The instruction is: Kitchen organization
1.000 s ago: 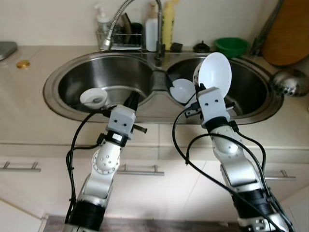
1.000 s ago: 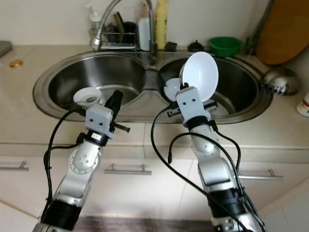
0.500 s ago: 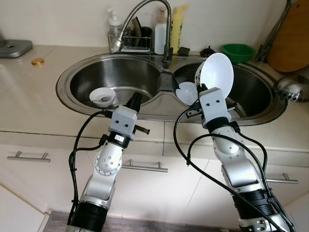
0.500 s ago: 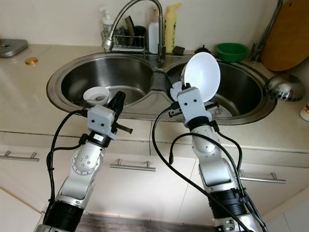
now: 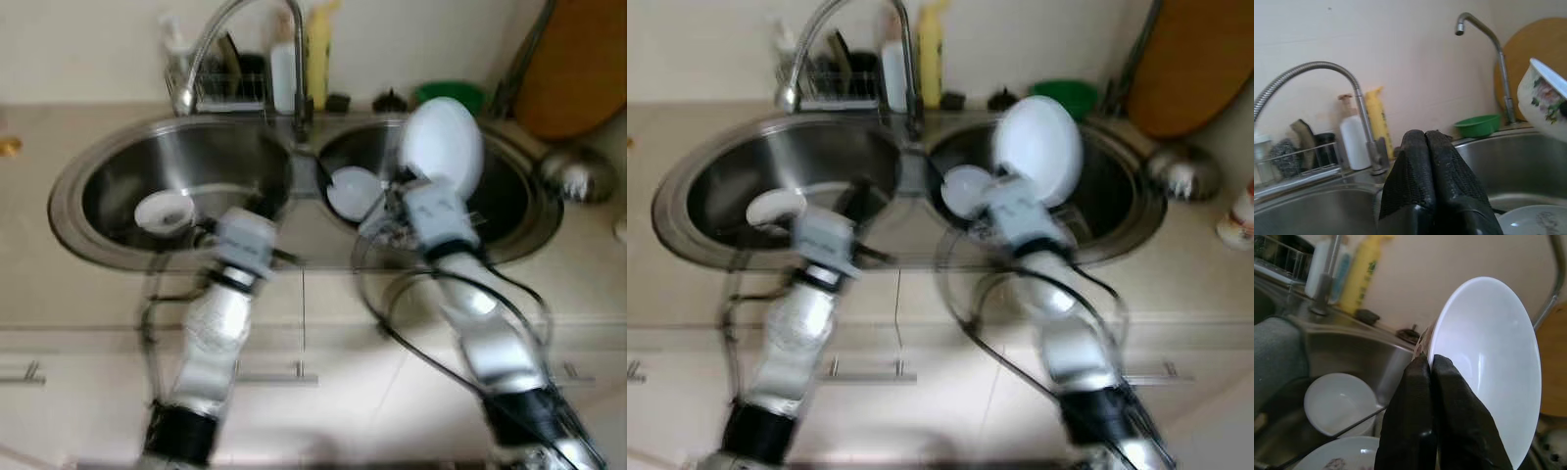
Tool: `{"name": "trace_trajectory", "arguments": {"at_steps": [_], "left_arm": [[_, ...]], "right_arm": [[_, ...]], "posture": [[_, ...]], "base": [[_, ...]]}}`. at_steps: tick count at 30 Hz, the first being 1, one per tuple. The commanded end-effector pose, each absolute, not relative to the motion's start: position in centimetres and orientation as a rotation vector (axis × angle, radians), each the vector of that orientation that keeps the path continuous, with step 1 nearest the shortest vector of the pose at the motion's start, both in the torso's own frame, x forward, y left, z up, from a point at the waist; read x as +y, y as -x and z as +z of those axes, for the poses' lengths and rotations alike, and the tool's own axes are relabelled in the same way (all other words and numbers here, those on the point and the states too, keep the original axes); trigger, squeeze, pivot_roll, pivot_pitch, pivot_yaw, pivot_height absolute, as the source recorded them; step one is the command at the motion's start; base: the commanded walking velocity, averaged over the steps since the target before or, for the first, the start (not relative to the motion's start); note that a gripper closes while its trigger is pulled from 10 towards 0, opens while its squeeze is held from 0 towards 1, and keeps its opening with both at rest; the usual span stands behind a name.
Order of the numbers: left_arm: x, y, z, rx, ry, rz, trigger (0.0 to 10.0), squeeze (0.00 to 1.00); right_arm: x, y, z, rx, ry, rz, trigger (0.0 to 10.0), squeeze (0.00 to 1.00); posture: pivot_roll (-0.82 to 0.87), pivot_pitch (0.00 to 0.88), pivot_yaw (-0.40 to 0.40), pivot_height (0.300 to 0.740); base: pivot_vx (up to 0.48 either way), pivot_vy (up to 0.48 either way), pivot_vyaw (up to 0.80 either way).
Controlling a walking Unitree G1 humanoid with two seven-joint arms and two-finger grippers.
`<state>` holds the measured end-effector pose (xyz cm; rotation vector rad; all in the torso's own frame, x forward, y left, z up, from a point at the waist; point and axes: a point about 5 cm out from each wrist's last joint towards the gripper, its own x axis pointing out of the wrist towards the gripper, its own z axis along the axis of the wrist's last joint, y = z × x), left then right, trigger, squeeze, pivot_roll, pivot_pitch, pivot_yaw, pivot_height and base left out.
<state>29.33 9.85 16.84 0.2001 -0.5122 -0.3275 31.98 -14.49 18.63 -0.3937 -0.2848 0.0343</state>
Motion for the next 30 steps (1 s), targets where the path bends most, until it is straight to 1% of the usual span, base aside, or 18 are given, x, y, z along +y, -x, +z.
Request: {"name": "trace_trajectory", "arguments": {"at_steps": [1,6,11,12,14,17,19,21,22,23,26,29,30], "left_arm": [[11.1,-29.3,16.7,-0.503,-0.222,-0.293,10.0,0.00],[11.1,-29.4,16.6,-0.497,-0.224,-0.295,10.0,0.00],[11.2,-29.4,16.8,-0.504,-0.217,-0.286,10.0,0.00],[11.2,-29.4,16.8,-0.504,-0.217,-0.286,10.0,0.00],[11.1,-29.5,16.8,-0.502,-0.219,-0.288,10.0,0.00],[11.1,-29.4,16.8,-0.503,-0.218,-0.291,10.0,0.00],[11.1,-29.5,16.8,-0.504,-0.218,-0.290,10.0,0.00],[11.1,-29.5,16.8,-0.504,-0.220,-0.288,10.0,0.00],[11.1,-29.5,16.8,-0.504,-0.220,-0.288,10.0,0.00],[11.1,-29.5,16.8,-0.504,-0.221,-0.288,10.0,0.00],[11.1,-29.5,16.8,-0.505,-0.222,-0.289,10.0,0.00],[11.1,-29.5,16.8,-0.504,-0.222,-0.289,10.0,0.00],[11.1,-29.5,16.8,-0.504,-0.223,-0.288,10.0,0.00]], "right_arm": [[-12.9,-31.9,19.7,-0.343,0.385,0.083,10.0,0.00],[-12.9,-31.9,19.7,-0.337,0.390,0.086,10.0,0.00],[-12.9,-33.1,18.5,-0.218,0.365,0.155,10.0,0.00],[-12.9,-33.1,18.5,-0.218,0.365,0.155,10.0,0.00],[-12.9,-33.8,18.0,-0.172,0.363,0.180,10.0,0.00],[-13.3,-35.0,17.2,-0.074,0.380,0.170,10.0,0.00],[-13.7,-35.8,17.2,-0.039,0.370,0.158,10.0,0.00],[-14.6,-37.2,17.1,0.059,0.346,0.145,10.0,0.00],[-14.6,-37.2,17.1,0.059,0.346,0.145,10.0,0.00],[-14.8,-37.7,16.8,0.123,0.312,0.152,10.0,0.00],[-15.3,-38.4,16.3,0.201,0.283,0.160,10.0,0.00],[-15.6,-38.5,15.9,0.244,0.269,0.155,10.0,0.00],[-16.0,-38.7,15.2,0.304,0.242,0.151,10.0,0.00]], "posture": [[-0.07,0.000,-0.029,0.740],[-0.07,0.000,-0.031,0.740],[-0.07,0.000,-0.029,0.740],[-0.07,0.000,-0.029,0.740],[-0.07,0.000,-0.031,0.740],[-0.07,0.000,-0.032,0.740],[-0.06,0.000,-0.033,0.740],[-0.06,0.000,-0.036,0.740],[-0.06,0.000,-0.036,0.740],[-0.06,0.000,-0.036,0.740],[-0.06,0.000,-0.041,0.740],[-0.06,0.000,-0.041,0.740],[-0.06,0.000,-0.045,0.740]], "base": [[0.000,0.000,0.00],[0.000,0.000,0.00],[0.000,0.000,0.00],[0.000,0.000,0.00],[0.000,0.000,0.00],[0.000,0.000,0.00],[0.000,0.000,0.00],[0.000,0.000,0.00],[0.000,0.000,0.00],[0.000,0.000,0.00],[0.000,0.000,0.00],[0.000,0.000,0.00],[0.000,0.000,0.00]]}}
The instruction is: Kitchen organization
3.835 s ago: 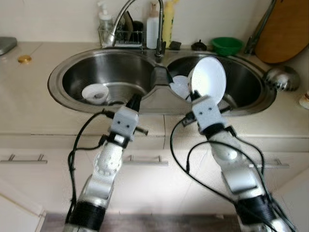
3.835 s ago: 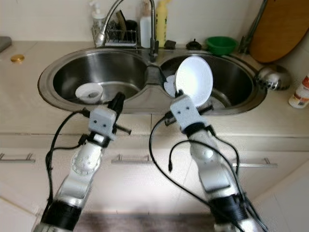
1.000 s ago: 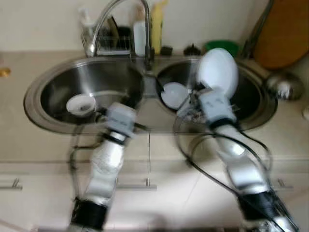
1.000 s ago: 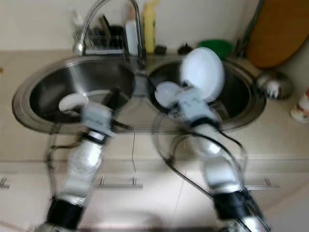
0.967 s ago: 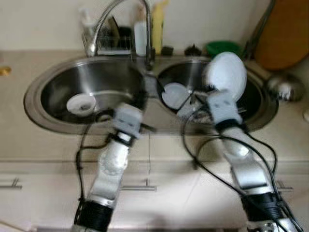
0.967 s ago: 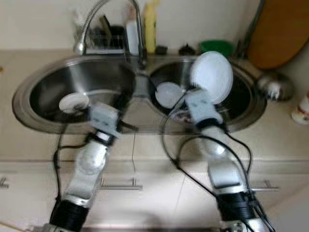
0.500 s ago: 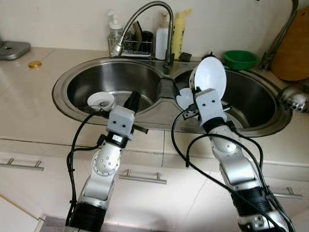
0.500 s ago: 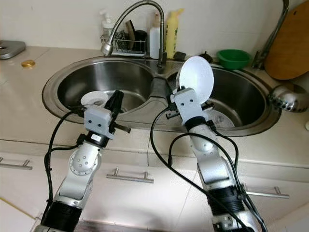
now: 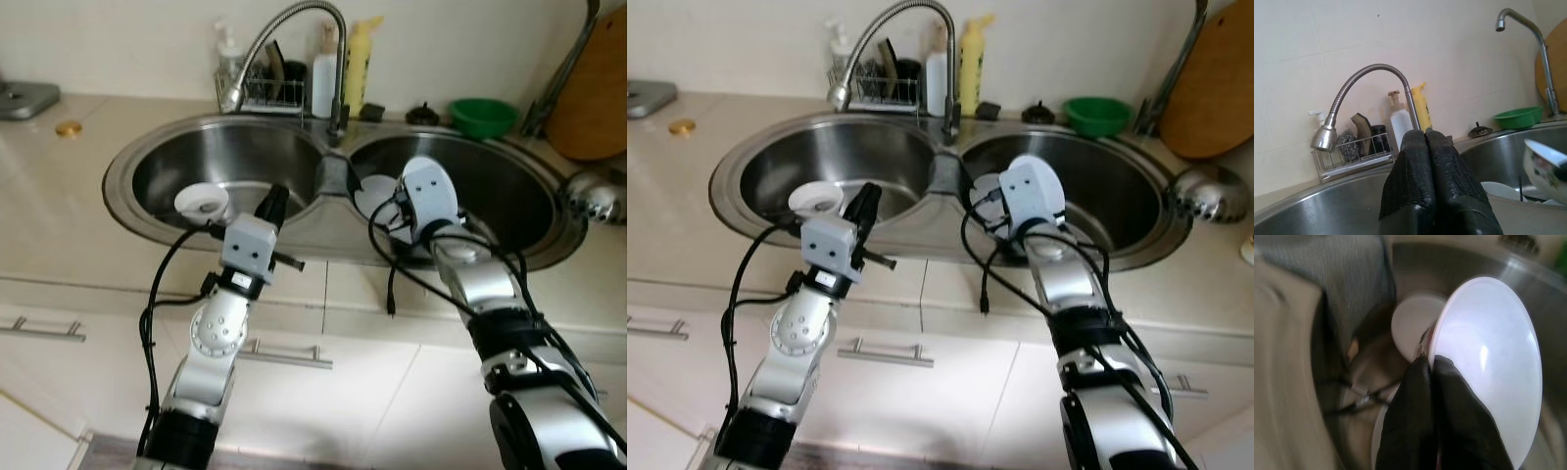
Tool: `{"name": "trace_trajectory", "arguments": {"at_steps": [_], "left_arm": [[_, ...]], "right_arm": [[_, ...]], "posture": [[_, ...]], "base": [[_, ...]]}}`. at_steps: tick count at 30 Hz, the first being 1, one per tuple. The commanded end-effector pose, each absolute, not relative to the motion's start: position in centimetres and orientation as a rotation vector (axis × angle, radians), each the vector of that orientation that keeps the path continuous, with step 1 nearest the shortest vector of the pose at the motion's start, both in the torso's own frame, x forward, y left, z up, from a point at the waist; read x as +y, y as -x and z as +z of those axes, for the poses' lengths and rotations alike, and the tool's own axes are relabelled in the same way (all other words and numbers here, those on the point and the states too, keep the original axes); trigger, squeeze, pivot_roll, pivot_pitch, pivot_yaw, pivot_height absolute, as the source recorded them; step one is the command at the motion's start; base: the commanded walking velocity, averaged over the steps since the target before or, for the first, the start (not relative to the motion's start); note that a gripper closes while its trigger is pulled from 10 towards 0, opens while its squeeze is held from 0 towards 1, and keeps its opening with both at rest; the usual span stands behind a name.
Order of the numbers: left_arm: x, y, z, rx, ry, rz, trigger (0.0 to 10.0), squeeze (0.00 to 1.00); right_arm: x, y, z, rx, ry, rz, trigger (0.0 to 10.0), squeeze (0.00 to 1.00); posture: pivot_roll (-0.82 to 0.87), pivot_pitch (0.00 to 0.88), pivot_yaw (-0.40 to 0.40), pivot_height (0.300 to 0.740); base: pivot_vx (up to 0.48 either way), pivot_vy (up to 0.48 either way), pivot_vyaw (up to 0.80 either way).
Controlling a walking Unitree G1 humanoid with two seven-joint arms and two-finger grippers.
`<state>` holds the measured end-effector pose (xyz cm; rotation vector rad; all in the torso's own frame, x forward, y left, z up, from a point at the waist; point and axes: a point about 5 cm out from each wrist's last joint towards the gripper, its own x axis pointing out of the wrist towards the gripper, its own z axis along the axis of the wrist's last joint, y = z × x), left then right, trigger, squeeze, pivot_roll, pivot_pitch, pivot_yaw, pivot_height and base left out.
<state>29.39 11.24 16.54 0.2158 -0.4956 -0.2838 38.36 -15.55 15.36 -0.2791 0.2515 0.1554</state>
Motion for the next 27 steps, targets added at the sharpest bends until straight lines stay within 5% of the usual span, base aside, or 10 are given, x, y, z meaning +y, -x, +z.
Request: {"name": "trace_trajectory", "arguments": {"at_steps": [1,6,7,8,17,27], "left_arm": [[11.1,-29.5,16.8,-0.503,-0.224,-0.286,10.0,0.00],[11.1,-29.5,16.8,-0.500,-0.224,-0.284,10.0,0.00],[11.1,-29.4,16.8,-0.500,-0.223,-0.284,10.0,0.00],[11.1,-29.4,16.8,-0.499,-0.223,-0.284,10.0,0.00],[11.0,-29.4,16.6,-0.494,-0.221,-0.291,10.0,0.00],[11.1,-29.4,16.6,-0.491,-0.221,-0.288,10.0,0.00]], "right_arm": [[-16.2,-38.7,14.7,0.341,0.220,0.146,10.0,0.00],[-16.9,-38.5,13.4,0.441,0.113,0.123,10.0,0.00],[-17.2,-38.6,13.4,0.437,0.110,0.100,10.0,0.32],[-17.4,-38.6,13.4,0.436,0.105,0.085,10.0,1.00],[-17.3,-38.9,13.9,0.411,0.084,0.072,10.0,1.00],[-16.2,-39.1,18.0,0.104,0.141,0.072,10.0,1.00]], "posture": [[-0.06,0.000,-0.045,0.740],[-0.06,0.000,-0.047,0.740],[-0.06,0.000,-0.047,0.740],[-0.06,0.000,-0.047,0.740],[-0.06,0.000,-0.042,0.740],[-0.06,0.000,-0.042,0.740]], "base": [[0.000,0.000,0.00],[0.000,0.000,0.00],[0.000,0.000,0.00],[0.000,0.000,0.00],[0.000,0.000,0.00],[0.000,0.000,0.00]]}}
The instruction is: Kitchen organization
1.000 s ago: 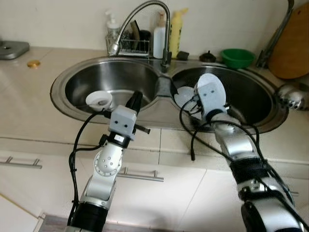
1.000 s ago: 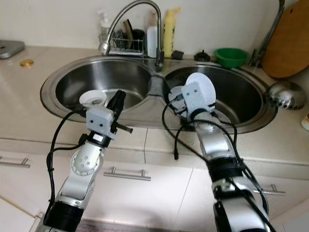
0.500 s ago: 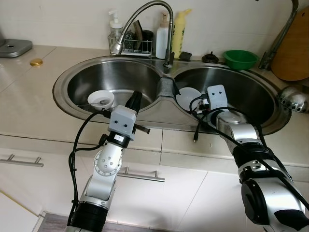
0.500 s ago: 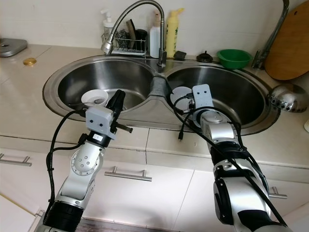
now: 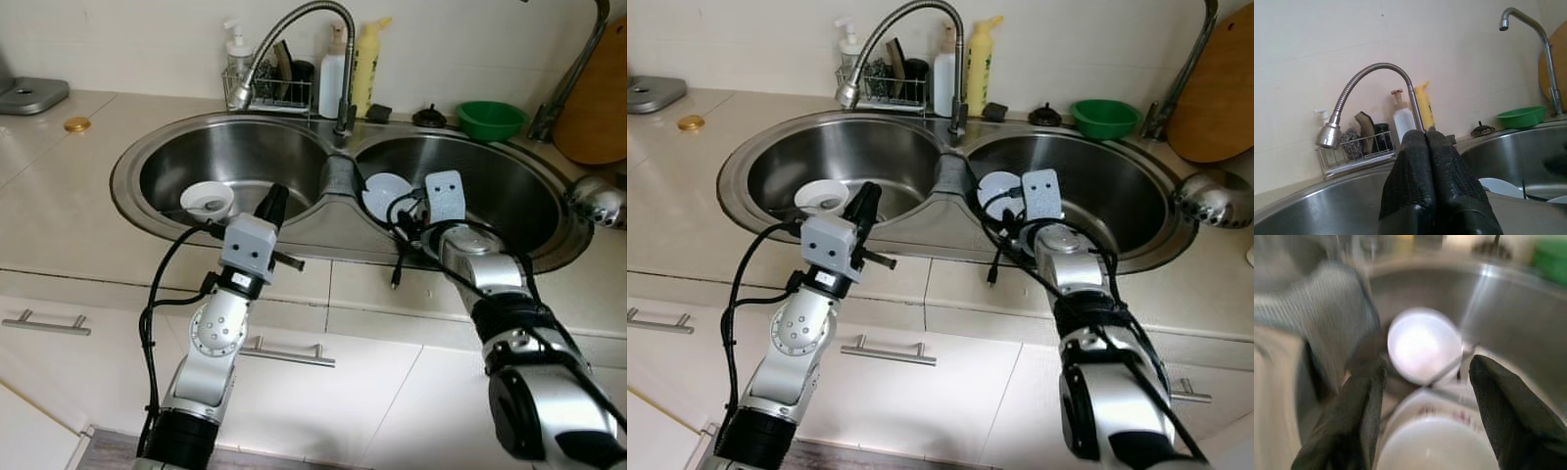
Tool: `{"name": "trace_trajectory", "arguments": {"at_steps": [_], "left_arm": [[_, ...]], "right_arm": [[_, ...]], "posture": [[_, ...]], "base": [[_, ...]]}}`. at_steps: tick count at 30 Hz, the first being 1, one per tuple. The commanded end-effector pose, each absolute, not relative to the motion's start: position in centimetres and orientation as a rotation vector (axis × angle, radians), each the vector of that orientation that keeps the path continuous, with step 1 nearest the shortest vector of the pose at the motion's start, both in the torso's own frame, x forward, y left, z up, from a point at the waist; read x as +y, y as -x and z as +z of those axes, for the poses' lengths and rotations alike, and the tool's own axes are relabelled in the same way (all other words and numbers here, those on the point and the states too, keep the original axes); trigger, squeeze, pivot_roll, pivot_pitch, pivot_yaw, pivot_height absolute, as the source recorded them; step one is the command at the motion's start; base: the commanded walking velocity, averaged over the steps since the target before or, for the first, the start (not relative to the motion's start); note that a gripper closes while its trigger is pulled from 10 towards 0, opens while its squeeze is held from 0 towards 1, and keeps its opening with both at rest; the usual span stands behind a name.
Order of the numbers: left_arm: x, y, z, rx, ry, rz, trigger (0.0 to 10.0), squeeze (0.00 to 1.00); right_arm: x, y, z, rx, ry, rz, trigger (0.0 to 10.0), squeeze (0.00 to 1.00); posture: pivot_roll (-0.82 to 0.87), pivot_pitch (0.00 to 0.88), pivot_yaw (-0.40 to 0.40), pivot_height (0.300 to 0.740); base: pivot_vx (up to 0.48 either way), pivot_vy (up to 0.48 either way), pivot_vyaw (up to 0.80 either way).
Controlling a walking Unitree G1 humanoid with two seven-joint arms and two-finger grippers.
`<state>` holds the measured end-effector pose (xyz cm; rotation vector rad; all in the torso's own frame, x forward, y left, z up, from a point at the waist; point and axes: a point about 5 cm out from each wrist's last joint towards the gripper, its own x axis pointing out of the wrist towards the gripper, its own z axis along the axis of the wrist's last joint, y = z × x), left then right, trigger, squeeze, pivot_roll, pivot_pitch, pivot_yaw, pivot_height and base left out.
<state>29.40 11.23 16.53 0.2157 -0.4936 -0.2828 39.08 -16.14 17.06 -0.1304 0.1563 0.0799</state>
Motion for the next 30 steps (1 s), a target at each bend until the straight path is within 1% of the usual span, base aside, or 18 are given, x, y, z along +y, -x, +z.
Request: {"name": "trace_trajectory", "arguments": {"at_steps": [1,2,3,4,5,6,7,8,9,10,14,18,22,30], "left_arm": [[11.1,-29.3,16.6,-0.490,-0.218,-0.289,10.0,0.00],[11.1,-29.3,16.6,-0.489,-0.216,-0.290,10.0,0.00],[11.0,-29.3,16.6,-0.487,-0.208,-0.293,10.0,0.00],[11.0,-29.3,16.6,-0.487,-0.208,-0.293,10.0,0.00],[11.0,-29.3,16.6,-0.486,-0.202,-0.293,10.0,0.00],[11.0,-29.3,16.6,-0.486,-0.198,-0.294,10.0,0.00],[11.0,-29.3,16.6,-0.487,-0.194,-0.295,10.0,0.00],[11.0,-29.3,16.6,-0.486,-0.198,-0.297,10.0,0.00],[11.0,-29.3,16.6,-0.486,-0.198,-0.297,10.0,0.00],[10.9,-29.3,16.5,-0.480,-0.197,-0.297,10.0,0.00],[10.9,-29.4,16.5,-0.476,-0.196,-0.299,10.0,0.00],[11.0,-29.4,16.5,-0.478,-0.195,-0.300,10.0,0.00],[11.0,-29.5,16.6,-0.479,-0.198,-0.307,10.0,0.00],[11.0,-29.5,16.7,-0.484,-0.204,-0.317,10.0,0.00]], "right_arm": [[-15.9,-38.9,18.5,0.052,0.132,0.079,10.0,1.00],[-15.7,-38.5,19.4,-0.027,0.154,0.069,10.0,1.00],[-15.3,-37.4,20.6,-0.164,0.187,0.055,10.0,1.00],[-15.3,-37.4,20.6,-0.164,0.187,0.055,10.0,1.00],[-15.2,-36.8,21.1,-0.224,0.213,0.049,10.0,0.26],[-15.1,-36.4,21.3,-0.257,0.227,0.047,10.0,0.26],[-15.1,-36.0,21.4,-0.280,0.245,0.044,10.0,0.00],[-15.0,-35.0,21.3,-0.310,0.257,0.038,10.0,0.00],[-15.0,-35.0,21.3,-0.310,0.257,0.038,10.0,0.00],[-15.1,-34.1,20.9,-0.328,0.244,0.037,10.0,0.00],[-15.4,-32.7,19.6,-0.310,0.248,0.023,10.0,0.00],[-15.6,-31.8,19.1,-0.314,0.245,0.010,10.0,0.00],[-15.0,-30.7,19.0,-0.361,0.299,0.019,10.0,0.00],[-14.3,-29.8,18.4,-0.346,0.285,0.035,10.0,0.00]], "posture": [[-0.06,0.000,-0.042,0.740],[-0.06,0.000,-0.041,0.740],[-0.06,0.000,-0.041,0.740],[-0.06,0.000,-0.041,0.740],[-0.06,0.000,-0.041,0.740],[-0.06,0.000,-0.041,0.740],[-0.06,0.000,-0.041,0.740],[-0.06,0.000,-0.041,0.740],[-0.06,0.000,-0.041,0.740],[-0.07,0.000,-0.045,0.740],[-0.07,0.000,-0.046,0.740],[-0.07,0.000,-0.043,0.740],[-0.07,0.000,-0.037,0.740],[-0.07,0.000,-0.034,0.740]], "base": [[0.000,0.000,0.00],[0.000,0.000,0.00],[0.000,0.000,0.00],[0.000,0.000,0.00],[0.000,0.000,0.00],[0.000,0.000,0.00],[0.000,0.000,0.00],[0.000,0.000,0.00],[0.000,0.000,0.00],[0.000,0.000,0.00],[0.000,0.000,0.00],[0.000,0.474,0.00],[0.000,0.474,0.00],[0.000,0.472,0.00]]}}
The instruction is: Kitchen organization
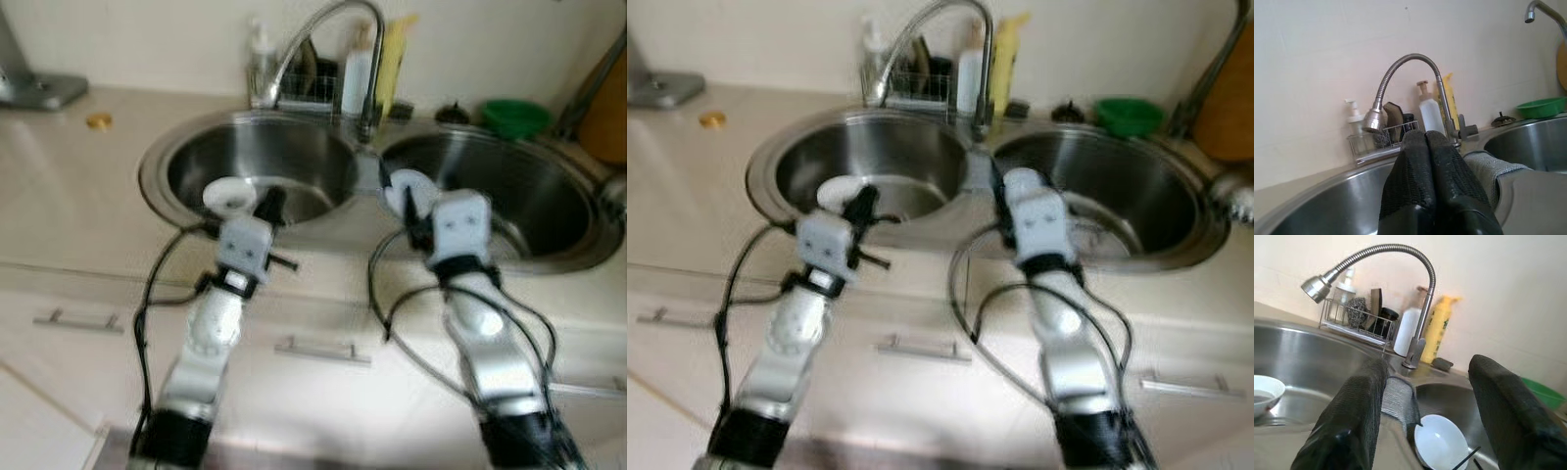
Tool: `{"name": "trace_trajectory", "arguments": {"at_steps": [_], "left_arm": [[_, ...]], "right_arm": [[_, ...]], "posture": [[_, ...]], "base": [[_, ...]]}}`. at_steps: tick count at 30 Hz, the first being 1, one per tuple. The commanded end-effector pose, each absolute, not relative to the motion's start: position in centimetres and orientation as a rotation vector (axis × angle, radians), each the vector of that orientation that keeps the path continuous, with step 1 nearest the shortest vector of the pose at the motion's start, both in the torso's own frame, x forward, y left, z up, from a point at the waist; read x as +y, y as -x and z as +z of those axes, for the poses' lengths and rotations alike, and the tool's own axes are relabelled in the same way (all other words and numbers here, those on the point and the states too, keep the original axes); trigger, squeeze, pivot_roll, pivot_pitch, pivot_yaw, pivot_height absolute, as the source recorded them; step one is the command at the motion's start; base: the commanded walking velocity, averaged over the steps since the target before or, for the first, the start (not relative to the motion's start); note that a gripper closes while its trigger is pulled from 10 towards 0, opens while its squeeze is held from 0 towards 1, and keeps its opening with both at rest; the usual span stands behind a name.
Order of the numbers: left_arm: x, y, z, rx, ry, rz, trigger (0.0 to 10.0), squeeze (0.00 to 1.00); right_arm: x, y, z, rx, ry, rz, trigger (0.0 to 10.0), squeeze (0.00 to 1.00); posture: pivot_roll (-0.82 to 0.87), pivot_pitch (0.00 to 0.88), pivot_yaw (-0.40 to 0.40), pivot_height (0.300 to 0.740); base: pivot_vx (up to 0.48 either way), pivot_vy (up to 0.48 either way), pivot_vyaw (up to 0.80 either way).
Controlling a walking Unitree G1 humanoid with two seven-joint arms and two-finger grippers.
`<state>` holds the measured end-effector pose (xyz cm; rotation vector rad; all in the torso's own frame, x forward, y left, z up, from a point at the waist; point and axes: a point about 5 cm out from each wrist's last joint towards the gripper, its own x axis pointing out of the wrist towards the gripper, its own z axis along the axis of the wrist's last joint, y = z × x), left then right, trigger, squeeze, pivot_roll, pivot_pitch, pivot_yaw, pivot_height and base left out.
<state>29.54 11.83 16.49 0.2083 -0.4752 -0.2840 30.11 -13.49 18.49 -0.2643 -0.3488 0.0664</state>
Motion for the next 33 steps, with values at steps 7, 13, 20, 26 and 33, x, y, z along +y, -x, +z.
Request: {"name": "trace_trajectory", "arguments": {"at_steps": [7,13,20,26,33], "left_arm": [[11.0,-29.5,16.7,-0.485,-0.208,-0.319,10.0,0.00],[10.8,-29.4,16.7,-0.497,-0.214,-0.321,10.0,0.00],[10.8,-29.4,16.7,-0.498,-0.215,-0.319,10.0,0.00],[10.9,-29.4,16.7,-0.502,-0.221,-0.314,10.0,0.00],[10.8,-29.3,16.9,-0.518,-0.249,-0.316,10.0,0.00]], "right_arm": [[-14.0,-29.5,18.1,-0.340,0.289,0.037,10.0,0.00],[-14.9,-29.4,17.8,-0.303,0.284,-0.017,10.0,0.00],[-15.8,-29.3,18.0,-0.305,0.285,-0.077,10.0,0.00],[-16.2,-28.2,18.1,-0.328,0.308,-0.097,10.0,0.00],[-15.7,-26.9,18.6,-0.428,0.444,-0.067,10.0,0.00]], "posture": [[-0.07,0.000,-0.030,0.740],[-0.08,0.000,-0.032,0.740],[-0.08,0.000,-0.033,0.740],[-0.08,0.000,-0.035,0.740],[-0.09,0.000,-0.032,0.740]], "base": [[0.000,0.472,0.00],[0.000,0.076,-0.13],[0.000,0.000,-0.57],[0.000,0.000,-0.13],[0.000,0.000,-0.80]]}}
